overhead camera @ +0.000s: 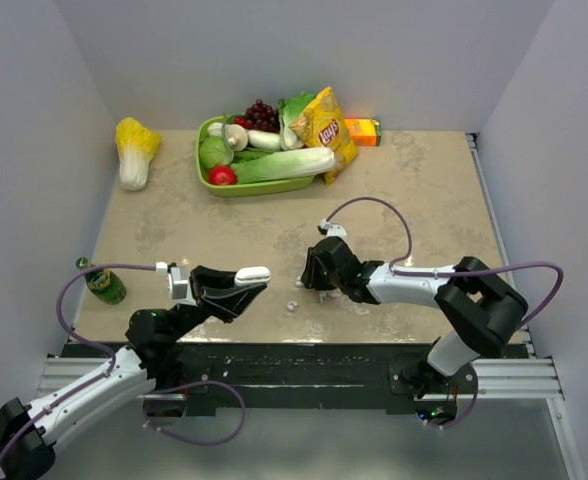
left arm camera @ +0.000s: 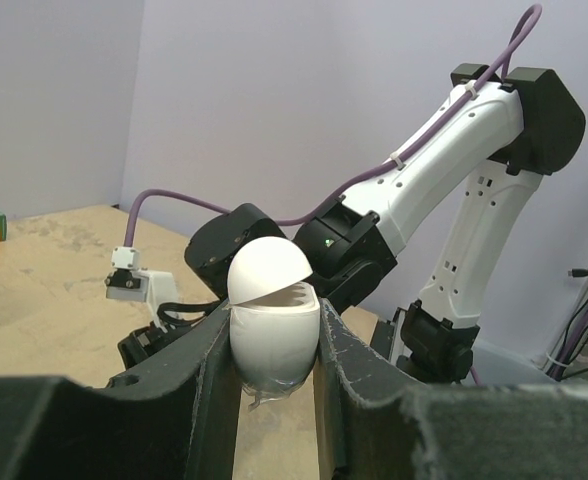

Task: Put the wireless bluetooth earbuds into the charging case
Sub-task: Move the earbud to the center of the board, then pick up the earbud from the center of the board.

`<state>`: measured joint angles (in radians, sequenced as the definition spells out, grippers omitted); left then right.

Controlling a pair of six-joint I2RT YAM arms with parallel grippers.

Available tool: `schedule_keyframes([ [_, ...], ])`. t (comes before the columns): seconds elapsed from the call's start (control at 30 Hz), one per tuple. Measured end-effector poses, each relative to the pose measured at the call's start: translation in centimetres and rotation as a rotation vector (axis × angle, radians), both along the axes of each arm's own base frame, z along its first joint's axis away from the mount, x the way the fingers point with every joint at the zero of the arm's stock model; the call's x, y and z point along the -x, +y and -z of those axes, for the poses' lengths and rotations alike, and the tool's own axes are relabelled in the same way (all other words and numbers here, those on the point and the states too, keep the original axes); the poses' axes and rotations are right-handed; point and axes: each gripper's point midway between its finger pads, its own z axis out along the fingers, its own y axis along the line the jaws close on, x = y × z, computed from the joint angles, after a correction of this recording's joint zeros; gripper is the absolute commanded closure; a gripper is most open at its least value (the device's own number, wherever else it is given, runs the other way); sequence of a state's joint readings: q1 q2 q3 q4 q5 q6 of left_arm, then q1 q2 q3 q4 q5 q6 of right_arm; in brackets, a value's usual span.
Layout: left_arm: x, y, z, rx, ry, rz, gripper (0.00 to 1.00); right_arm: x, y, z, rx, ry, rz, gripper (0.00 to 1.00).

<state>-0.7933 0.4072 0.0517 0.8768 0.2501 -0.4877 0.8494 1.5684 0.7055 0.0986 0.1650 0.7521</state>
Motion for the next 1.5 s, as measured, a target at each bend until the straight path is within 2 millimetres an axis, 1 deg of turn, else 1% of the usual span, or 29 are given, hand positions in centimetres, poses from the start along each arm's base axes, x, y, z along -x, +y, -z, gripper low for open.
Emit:
schedule_keyframes([
  [0.13,0.0,0.0,-0.1,0.004,-0.004,0.0,1.0,-0.1,0.1,0.7,0.008,0.007,0.0,0.62],
  [0.3,0.1,0.1,-0.4,0.011,-0.011,0.0,1.0,-0.7,0.9,0.7,-0.012,-0.004,-0.004,0.62],
  [0.57,0.1,0.1,-0.4,0.012,-0.011,0.001,1.0,-1.1,1.8,0.7,-0.031,-0.006,-0.019,0.63],
  [0.73,0.0,0.0,-0.3,0.01,-0.009,0.001,1.0,-1.1,1.8,0.5,-0.033,-0.008,-0.017,0.59],
  [0.83,0.0,0.0,-0.3,0.011,-0.009,0.001,1.0,-0.9,1.2,0.2,-0.023,-0.009,-0.008,0.57],
  [0.93,0.0,0.0,-0.3,0.011,-0.009,0.001,1.0,-0.7,0.1,-0.8,-0.024,-0.022,0.013,0.57],
  [1.03,0.0,0.0,-0.4,0.013,-0.009,0.002,1.0,-1.3,-0.5,-1.9,-0.042,-0.045,0.035,0.58],
  [1.07,0.0,0.0,-0.4,0.014,-0.01,0.002,1.0,-1.4,-0.6,-2.0,-0.043,-0.046,0.039,0.59],
  [1.17,0.1,0.0,-0.5,0.019,-0.008,0.006,1.0,-1.4,-0.9,-1.5,-0.034,-0.035,0.044,0.59],
  [1.37,0.1,0.0,-0.5,0.021,-0.008,0.007,1.0,-1.0,-1.1,0.5,0.004,0.005,0.035,0.59],
  [1.5,0.1,0.0,-0.6,0.025,-0.005,0.01,1.0,-0.9,-0.9,0.6,-0.001,0.008,0.024,0.58],
])
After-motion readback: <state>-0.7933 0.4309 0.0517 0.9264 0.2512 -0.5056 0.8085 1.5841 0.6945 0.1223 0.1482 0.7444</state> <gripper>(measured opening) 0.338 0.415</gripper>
